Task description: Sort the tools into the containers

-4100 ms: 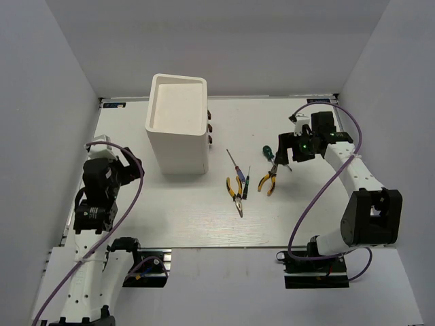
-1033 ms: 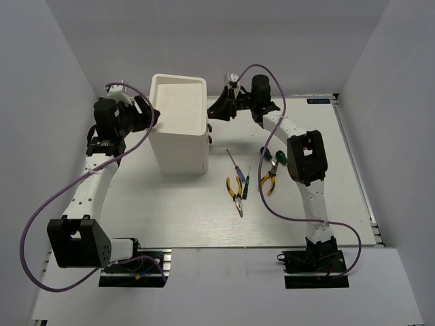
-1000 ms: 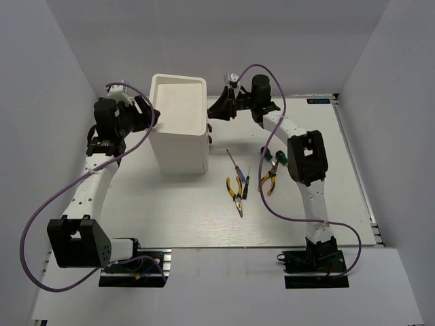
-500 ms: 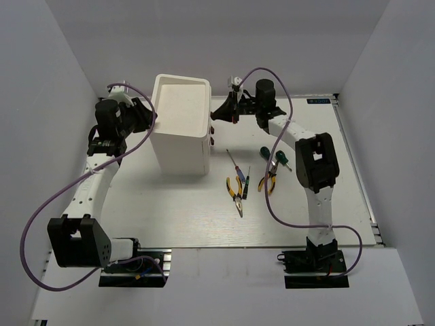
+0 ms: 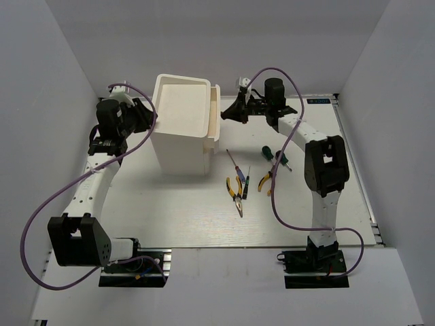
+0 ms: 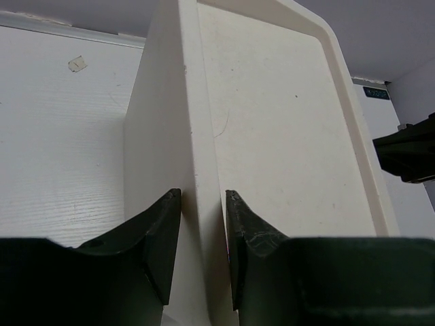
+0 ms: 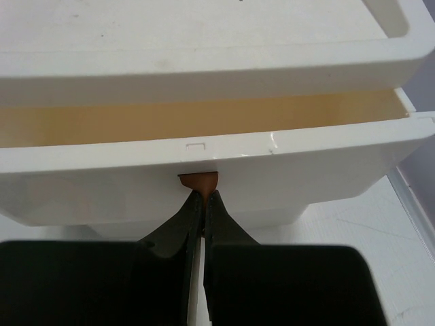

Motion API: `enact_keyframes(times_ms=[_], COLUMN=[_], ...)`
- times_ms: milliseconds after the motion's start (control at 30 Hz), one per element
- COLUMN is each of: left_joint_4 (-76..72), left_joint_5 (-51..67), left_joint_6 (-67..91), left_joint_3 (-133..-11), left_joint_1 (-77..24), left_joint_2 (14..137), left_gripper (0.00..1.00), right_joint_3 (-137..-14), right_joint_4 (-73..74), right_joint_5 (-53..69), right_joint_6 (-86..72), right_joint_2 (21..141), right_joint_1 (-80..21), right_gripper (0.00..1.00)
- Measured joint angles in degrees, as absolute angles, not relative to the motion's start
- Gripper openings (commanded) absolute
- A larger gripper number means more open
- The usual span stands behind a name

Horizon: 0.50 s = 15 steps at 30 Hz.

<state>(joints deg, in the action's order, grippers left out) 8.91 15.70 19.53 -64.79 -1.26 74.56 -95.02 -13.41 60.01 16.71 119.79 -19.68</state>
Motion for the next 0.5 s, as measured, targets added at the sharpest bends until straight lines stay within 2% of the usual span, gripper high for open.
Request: enact_keyframes(times_ms=[500], left_joint_4=[7.88], left_joint_5=[15.84], left_joint_6=[19.84], left_joint_3=[-64.75], left_joint_1=[-1.74], left_joint_2=[75.07], left_gripper=[0.41], right_joint_3=[-94.70], right_joint_4=[-5.30], right_joint_5=[57.43], right_joint_6=[23.31], right_joint_2=[117.25], right_joint_1=[-16.82], right_gripper=[0.00])
